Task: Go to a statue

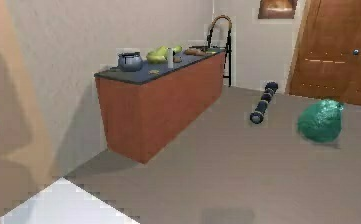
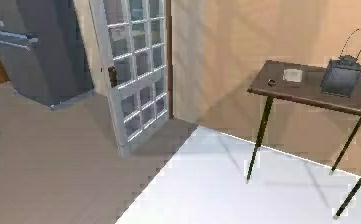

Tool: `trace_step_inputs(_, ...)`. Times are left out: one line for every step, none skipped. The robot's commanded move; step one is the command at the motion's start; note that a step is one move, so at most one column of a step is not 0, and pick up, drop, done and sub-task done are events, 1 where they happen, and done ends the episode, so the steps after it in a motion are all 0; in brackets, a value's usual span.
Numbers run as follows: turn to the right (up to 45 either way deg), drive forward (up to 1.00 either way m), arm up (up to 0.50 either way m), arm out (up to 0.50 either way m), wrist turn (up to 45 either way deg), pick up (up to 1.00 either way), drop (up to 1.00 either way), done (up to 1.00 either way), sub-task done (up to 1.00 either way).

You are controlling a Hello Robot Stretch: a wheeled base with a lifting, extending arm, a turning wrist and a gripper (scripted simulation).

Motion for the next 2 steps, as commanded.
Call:
trace_step_inputs(45.0,0.0,0.0,0.0,0.0,0.0,0.0,0.0,0.0)
trace_step_inputs(12.0,0.0,0.0,0.0,0.0,0.0,0.0,0.0,0.0)
